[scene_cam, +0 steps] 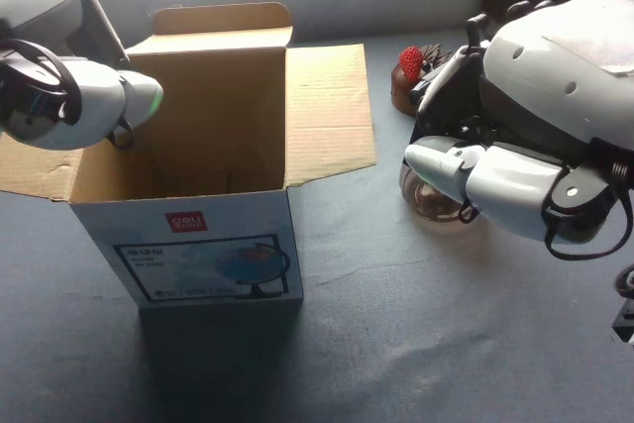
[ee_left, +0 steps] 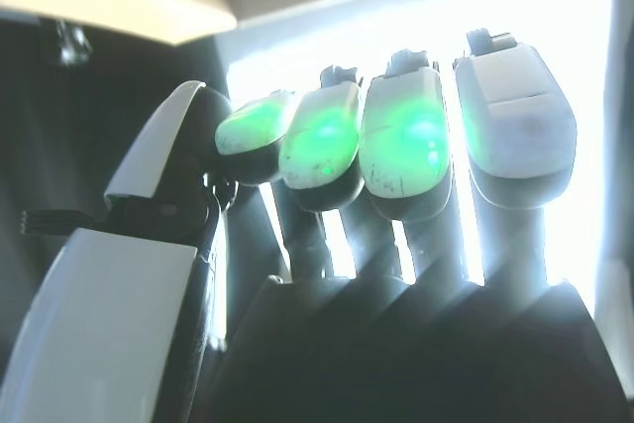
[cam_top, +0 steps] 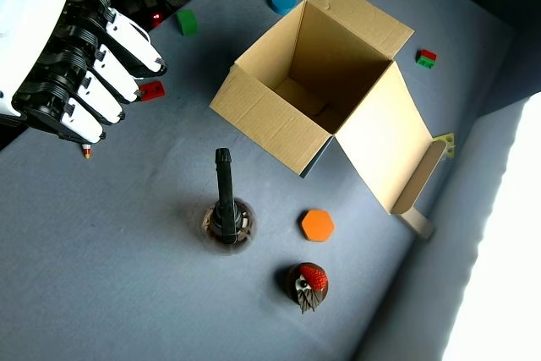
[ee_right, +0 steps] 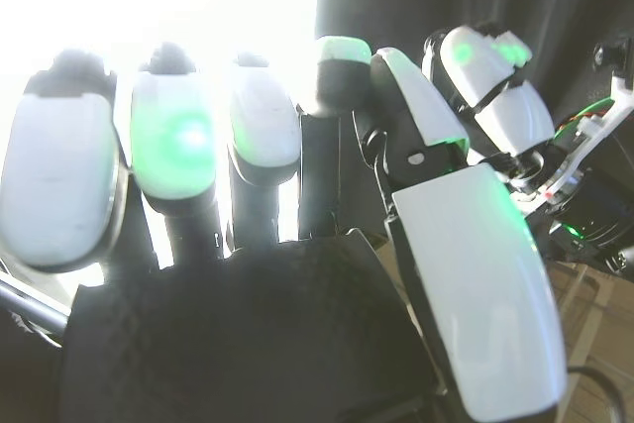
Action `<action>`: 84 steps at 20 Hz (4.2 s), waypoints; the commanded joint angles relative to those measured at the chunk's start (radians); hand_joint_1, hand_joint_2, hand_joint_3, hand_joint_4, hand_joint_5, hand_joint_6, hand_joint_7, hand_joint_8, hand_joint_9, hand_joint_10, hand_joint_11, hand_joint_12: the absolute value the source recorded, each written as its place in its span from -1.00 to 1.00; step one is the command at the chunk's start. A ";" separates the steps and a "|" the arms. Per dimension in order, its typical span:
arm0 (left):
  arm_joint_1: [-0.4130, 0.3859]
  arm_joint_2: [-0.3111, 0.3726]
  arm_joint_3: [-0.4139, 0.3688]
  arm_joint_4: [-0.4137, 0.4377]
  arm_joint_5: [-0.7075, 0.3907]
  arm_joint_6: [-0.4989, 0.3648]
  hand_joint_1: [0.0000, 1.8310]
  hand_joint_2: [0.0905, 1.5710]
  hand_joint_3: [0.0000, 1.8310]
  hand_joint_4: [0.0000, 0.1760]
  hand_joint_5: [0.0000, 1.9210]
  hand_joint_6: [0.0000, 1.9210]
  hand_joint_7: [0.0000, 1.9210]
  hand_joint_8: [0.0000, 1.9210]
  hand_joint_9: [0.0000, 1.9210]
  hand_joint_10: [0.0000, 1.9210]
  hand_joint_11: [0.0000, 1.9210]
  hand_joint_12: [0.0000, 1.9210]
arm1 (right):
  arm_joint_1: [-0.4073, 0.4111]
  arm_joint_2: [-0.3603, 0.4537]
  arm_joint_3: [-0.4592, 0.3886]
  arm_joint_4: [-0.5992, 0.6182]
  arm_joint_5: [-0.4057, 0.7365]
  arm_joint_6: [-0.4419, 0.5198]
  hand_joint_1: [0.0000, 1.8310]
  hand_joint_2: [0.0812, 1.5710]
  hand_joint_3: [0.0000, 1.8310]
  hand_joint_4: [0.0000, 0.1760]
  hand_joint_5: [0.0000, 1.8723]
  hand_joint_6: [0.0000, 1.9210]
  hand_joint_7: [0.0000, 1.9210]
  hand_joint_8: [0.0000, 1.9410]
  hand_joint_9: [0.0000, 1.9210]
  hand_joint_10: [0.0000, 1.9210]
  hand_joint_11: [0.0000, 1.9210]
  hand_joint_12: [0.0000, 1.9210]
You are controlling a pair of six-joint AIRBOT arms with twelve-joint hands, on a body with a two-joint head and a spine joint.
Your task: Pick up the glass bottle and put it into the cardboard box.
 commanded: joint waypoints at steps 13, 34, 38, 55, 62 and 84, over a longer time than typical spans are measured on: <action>-0.026 0.062 -0.073 0.068 -0.023 0.027 -0.77 0.52 -1.00 -1.00 -1.00 -1.00 -1.00 -1.00 -1.00 -1.00 -1.00 -1.00 | 0.010 0.041 0.082 -0.295 -0.141 0.363 -0.75 0.57 -0.96 -1.00 -0.93 -0.98 -0.96 -1.00 -0.99 -1.00 -1.00 -1.00; -0.080 0.039 -0.413 0.015 -0.462 -0.081 -0.81 0.50 -1.00 -1.00 -0.88 -1.00 -0.84 -1.00 -0.84 -0.99 -1.00 -0.76 | -0.095 -0.056 0.710 -1.807 -0.025 2.050 -0.77 0.52 -1.00 -1.00 -0.82 -1.00 -0.72 -1.00 -0.78 -0.95 -1.00 -0.62; -0.069 0.034 -0.444 -0.014 -0.487 -0.059 -0.80 0.49 -1.00 -1.00 -0.84 -0.99 -0.80 -0.99 -0.79 -0.99 -1.00 -0.64 | -0.073 -0.116 0.808 -1.960 -0.020 2.198 -0.32 0.35 -1.00 -1.00 -0.84 -1.00 -0.75 -0.99 -0.81 -0.97 -1.00 -0.67; 0.185 -0.058 -0.533 0.083 -0.570 -0.391 -0.79 0.51 -1.00 -1.00 -0.85 -0.99 -0.83 -0.99 -0.85 -0.99 -0.97 -0.97 | -0.070 -0.315 1.086 -2.239 0.033 2.496 0.15 0.33 -1.00 -1.00 -0.86 -0.99 -0.74 -1.00 -0.79 -0.97 -1.00 -0.48; 0.348 -0.140 -0.521 0.198 -0.616 -0.520 -0.73 0.50 -1.00 -1.00 -0.85 -1.00 -0.84 -1.00 -0.84 -1.00 -1.00 -0.83 | -0.083 -0.367 1.140 -2.239 0.044 2.498 0.14 0.33 -1.00 -1.00 -0.87 -1.00 -0.74 -1.00 -0.79 -0.98 -1.00 -0.62; 0.715 -0.426 -0.458 0.581 -0.914 -0.733 -0.73 0.54 -1.00 -1.00 -0.85 -1.00 -0.84 -1.00 -0.85 -1.00 -1.00 -0.82 | -0.112 -0.415 1.170 -2.253 0.013 2.479 0.19 0.27 -1.00 -1.00 -0.85 -1.00 -0.75 -1.00 -0.79 -0.99 -1.00 -0.54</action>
